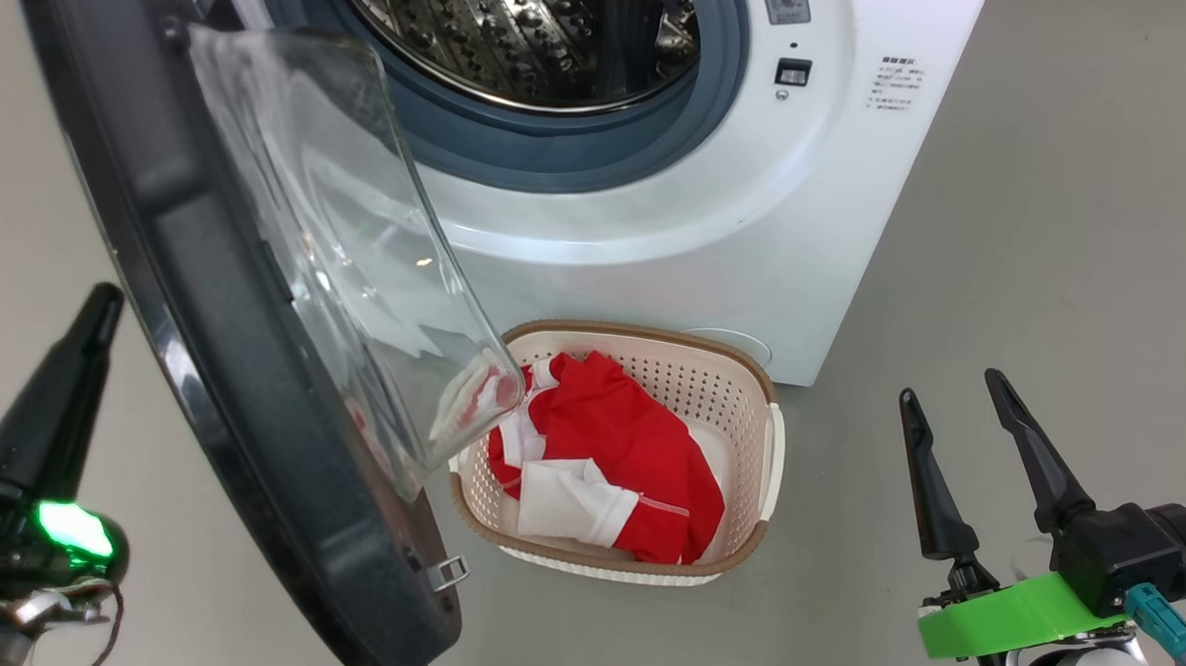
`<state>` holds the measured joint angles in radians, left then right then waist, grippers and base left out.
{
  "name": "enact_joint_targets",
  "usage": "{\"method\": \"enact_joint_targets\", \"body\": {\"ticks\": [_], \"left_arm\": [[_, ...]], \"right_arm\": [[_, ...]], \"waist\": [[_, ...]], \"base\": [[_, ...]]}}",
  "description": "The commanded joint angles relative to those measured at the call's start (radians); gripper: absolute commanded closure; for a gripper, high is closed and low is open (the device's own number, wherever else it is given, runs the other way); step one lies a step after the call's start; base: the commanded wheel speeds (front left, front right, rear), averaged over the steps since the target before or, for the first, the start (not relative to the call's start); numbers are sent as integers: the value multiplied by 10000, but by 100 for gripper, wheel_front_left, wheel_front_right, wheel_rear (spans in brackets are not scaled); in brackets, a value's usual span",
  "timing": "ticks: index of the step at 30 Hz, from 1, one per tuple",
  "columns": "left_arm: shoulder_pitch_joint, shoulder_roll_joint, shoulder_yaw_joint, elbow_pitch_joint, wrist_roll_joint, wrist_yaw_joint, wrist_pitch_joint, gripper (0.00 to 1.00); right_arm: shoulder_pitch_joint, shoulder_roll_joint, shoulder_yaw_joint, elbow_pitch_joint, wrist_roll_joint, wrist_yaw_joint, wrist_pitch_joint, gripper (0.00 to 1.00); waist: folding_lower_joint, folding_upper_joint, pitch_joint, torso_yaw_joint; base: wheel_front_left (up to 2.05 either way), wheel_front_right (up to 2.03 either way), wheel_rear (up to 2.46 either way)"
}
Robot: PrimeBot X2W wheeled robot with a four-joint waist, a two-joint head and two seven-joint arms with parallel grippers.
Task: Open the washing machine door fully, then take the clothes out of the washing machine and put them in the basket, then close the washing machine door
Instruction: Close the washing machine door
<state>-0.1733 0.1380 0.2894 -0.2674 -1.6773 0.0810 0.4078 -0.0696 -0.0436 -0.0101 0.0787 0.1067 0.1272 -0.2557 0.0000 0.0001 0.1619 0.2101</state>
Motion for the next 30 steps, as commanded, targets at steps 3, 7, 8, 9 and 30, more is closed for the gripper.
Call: {"method": "enact_joint_targets", "body": {"ticks": [3, 7, 8, 9, 30], "left_arm": [[-312, 366, 348, -529, -315, 156, 367, 100], [-222, 412, 231, -801, -474, 282, 644, 100], [-197, 415, 200, -852, -487, 317, 686, 100], [-167, 425, 147, -895, -473, 357, 731, 100], [-260, -284, -757, -1209, 172, 418, 214, 100]], "right_arm": [[-321, -66, 245, -229, 93, 35, -61, 0], [-375, -66, 213, -249, 128, 35, -61, 0], [-389, -66, 213, -258, 145, 35, -61, 0], [-400, -66, 218, -265, 158, 35, -61, 0], [-556, -66, 295, -253, 538, 35, -61, 0]], "waist": [[0, -1, 58, -61], [0, -1, 126, -102], [0, -1, 139, -113], [0, -1, 151, -125], [0, -1, 405, -1060]], "base": [[0, 0, 0], [0, 0, 0], [0, 0, 0], [0, 0, 0], [0, 0, 0]]}}
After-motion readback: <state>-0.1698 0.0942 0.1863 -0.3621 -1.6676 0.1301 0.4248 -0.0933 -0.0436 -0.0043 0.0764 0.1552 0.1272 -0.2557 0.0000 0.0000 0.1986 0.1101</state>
